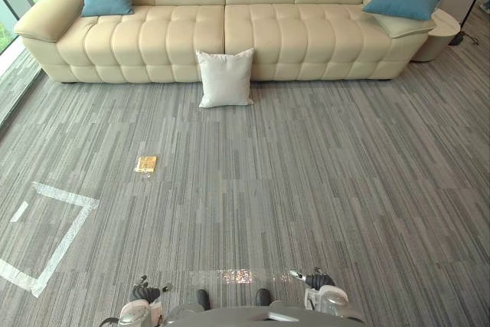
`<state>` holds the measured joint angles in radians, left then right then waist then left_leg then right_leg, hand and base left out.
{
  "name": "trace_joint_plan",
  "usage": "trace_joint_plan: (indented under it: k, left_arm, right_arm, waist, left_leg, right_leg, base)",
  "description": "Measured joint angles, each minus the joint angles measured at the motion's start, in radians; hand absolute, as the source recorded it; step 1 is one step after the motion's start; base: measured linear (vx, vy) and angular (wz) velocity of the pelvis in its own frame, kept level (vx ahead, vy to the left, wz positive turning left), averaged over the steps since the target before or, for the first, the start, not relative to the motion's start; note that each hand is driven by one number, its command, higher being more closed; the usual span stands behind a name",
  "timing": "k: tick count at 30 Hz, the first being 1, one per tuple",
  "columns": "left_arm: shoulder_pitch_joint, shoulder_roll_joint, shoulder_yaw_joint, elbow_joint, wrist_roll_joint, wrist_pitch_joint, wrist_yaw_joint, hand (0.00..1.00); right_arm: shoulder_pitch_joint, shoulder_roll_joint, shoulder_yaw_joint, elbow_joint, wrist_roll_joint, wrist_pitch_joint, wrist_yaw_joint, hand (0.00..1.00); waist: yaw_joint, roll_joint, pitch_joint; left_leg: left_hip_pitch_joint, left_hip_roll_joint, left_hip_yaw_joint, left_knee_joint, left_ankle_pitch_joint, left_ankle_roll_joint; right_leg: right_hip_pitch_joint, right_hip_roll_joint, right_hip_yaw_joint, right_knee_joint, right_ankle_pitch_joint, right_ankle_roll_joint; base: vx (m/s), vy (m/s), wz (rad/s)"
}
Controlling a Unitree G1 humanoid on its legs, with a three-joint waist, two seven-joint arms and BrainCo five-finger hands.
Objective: Pick up cushions and gather them together orderly.
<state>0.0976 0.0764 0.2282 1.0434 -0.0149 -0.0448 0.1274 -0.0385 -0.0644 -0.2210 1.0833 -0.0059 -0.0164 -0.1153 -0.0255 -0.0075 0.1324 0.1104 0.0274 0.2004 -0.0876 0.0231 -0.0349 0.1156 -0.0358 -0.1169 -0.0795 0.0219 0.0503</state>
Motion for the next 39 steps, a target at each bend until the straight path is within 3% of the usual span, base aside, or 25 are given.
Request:
trace_joint_plan:
  k: [39]
  left_arm:
    - [0.013, 0.008, -0.041, 0.013, 0.021, 0.003, -0.004, 0.0]
  right_arm:
    - [0.032, 0.02, -0.033, 0.0, 0.004, 0.002, 0.002, 0.0]
  waist:
    - [0.016, -0.01, 0.008]
  left_leg:
    - [0.011, -0.002, 0.001, 0.0, -0.01, 0.002]
  right_leg:
    - [0.012, -0.003, -0.003, 0.0, -0.008, 0.006]
  base:
    - [0.0, -0.004, 0.0]
